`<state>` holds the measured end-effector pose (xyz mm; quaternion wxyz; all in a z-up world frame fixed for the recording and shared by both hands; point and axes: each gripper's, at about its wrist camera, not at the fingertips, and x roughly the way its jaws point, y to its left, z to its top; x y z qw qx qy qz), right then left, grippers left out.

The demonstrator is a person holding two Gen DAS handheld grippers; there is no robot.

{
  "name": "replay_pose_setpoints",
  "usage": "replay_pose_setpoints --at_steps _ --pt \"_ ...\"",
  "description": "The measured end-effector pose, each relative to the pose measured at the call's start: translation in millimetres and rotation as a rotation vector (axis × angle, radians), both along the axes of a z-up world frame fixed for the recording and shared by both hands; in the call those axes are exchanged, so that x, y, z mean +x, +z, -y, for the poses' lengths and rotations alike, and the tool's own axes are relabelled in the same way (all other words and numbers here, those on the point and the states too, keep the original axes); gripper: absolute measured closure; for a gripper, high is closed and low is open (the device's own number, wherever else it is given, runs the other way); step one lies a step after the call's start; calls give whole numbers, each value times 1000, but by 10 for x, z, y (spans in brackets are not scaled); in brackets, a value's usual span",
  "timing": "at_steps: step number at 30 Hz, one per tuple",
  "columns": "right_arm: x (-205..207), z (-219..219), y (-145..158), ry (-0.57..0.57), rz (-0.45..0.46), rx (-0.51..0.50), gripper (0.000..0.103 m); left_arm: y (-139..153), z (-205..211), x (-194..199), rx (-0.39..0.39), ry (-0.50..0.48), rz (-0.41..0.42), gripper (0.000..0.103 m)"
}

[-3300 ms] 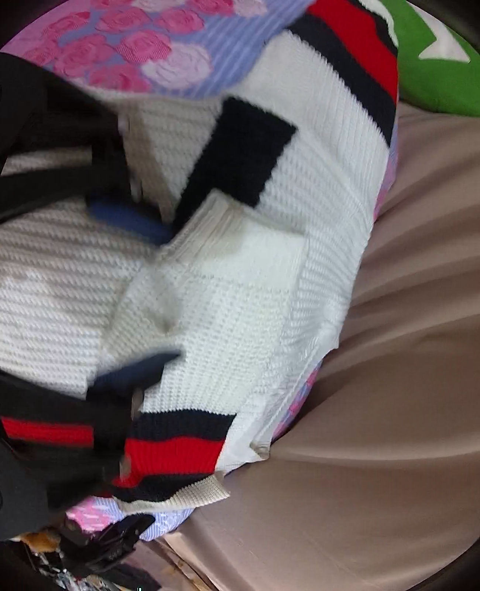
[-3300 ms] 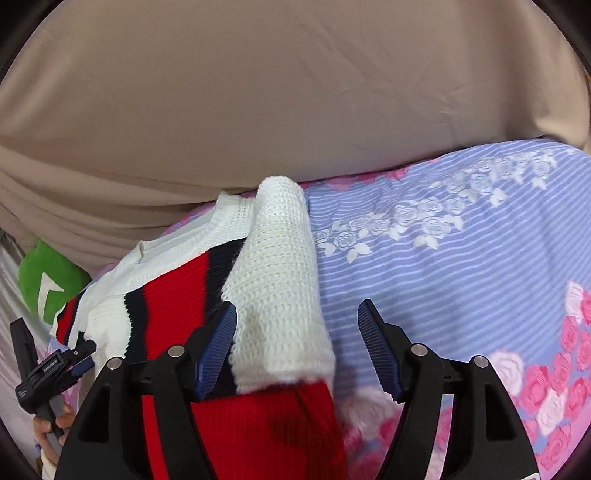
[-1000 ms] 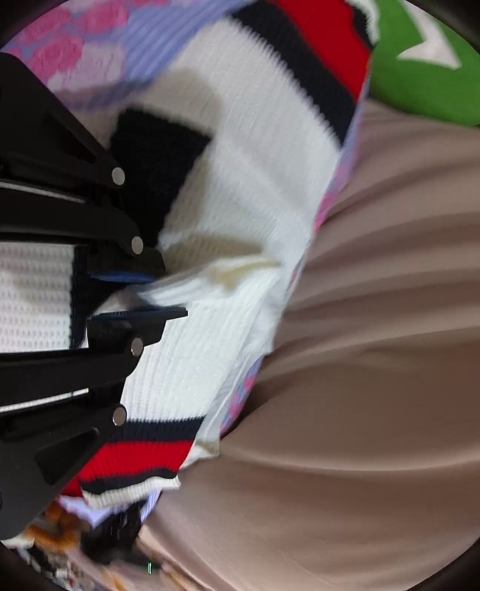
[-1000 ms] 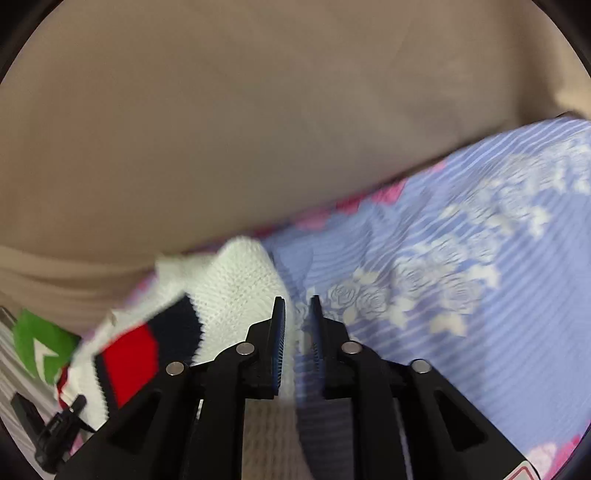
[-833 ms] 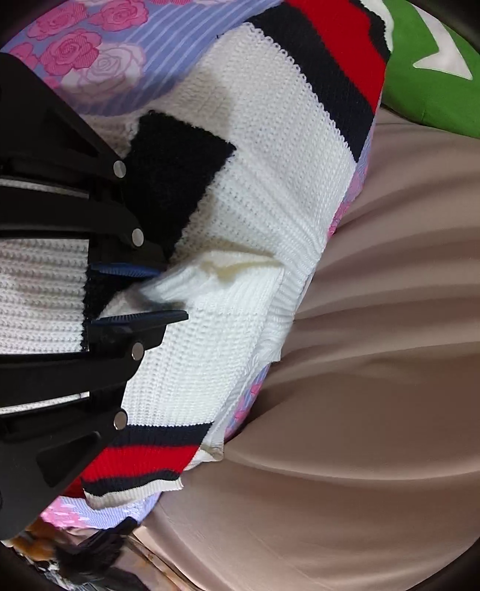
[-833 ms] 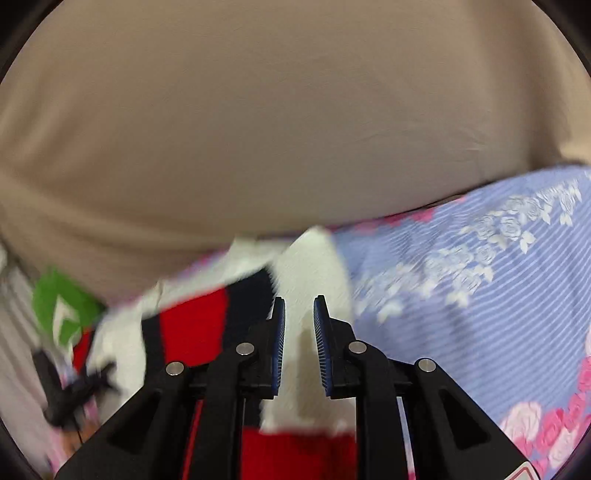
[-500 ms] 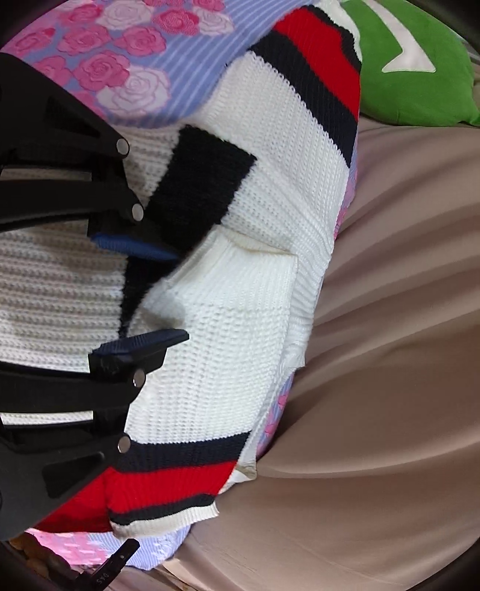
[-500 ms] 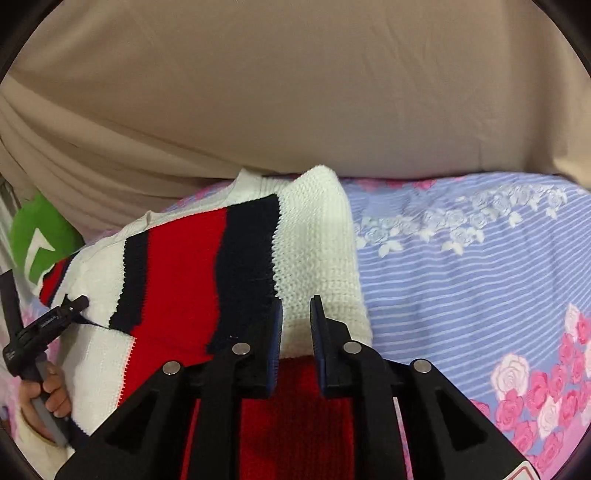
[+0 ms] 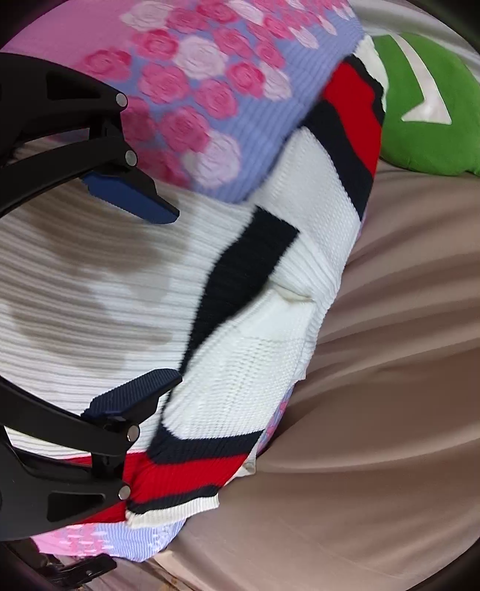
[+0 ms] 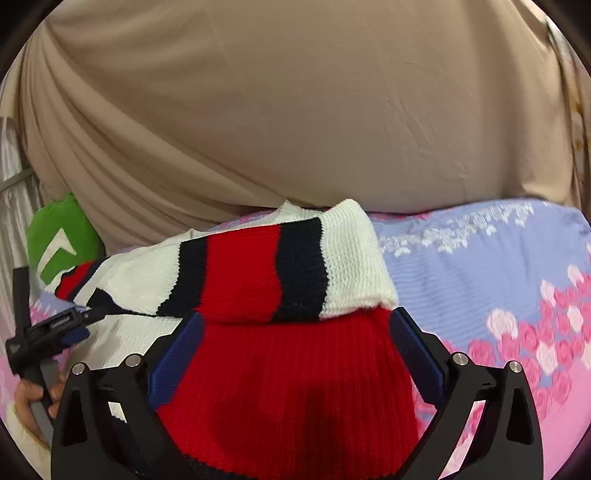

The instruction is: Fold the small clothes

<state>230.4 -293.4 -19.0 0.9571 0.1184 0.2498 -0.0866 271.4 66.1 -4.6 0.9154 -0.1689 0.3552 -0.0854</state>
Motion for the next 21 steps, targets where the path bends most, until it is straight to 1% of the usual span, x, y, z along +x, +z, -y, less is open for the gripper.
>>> replay_pose_setpoints --at_steps 2,3,4,5,6,8,9,10,11,12,13,14,15,16,17,18,19,20,21 --pt "242 100 -85 -8 -12 13 5 19 -6 -63 4 9 12 24" --pt "280 106 -46 10 -40 31 16 42 -1 -59 9 18 20 24" --pt "288 146 161 45 -64 56 30 71 11 -35 16 26 24 25" --pt "309 161 264 77 -92 84 63 116 24 15 18 34 21 25" --pt "393 152 317 91 -122 104 78 187 37 95 -1 30 18 25" --pt "577 170 306 80 -135 87 79 305 95 237 -45 14 33 25" --pt "636 136 307 66 -149 55 79 345 153 326 -30 14 37 25" --pt "695 111 273 55 -174 26 79 367 221 395 2 24 42 25" --pt "742 108 228 40 -197 2 79 355 313 490 51 27 48 25" --pt "827 168 63 -3 -248 -30 79 298 385 577 98 25 38 25" --pt "877 246 -87 -41 -301 -33 78 195 449 676 150 22 4 25" --pt "884 335 -216 -44 -321 -3 80 -9 508 824 202 10 -92 25" --pt "800 420 -204 -26 -254 56 81 47 519 808 224 4 -68 23" --pt "778 449 -182 -27 -262 75 81 91 521 777 232 7 -46 23" --pt "741 456 -166 -32 -258 78 81 74 512 761 246 9 -50 23" --pt "661 432 -168 -43 -236 65 81 53 456 747 228 6 -64 23" --pt "612 394 -185 -40 -222 48 79 75 353 702 178 8 -55 23" --pt "550 315 -185 -29 -202 7 76 131 180 641 119 29 -34 24" --pt "517 249 -177 -20 -184 -31 70 182 13 609 70 42 -16 25"
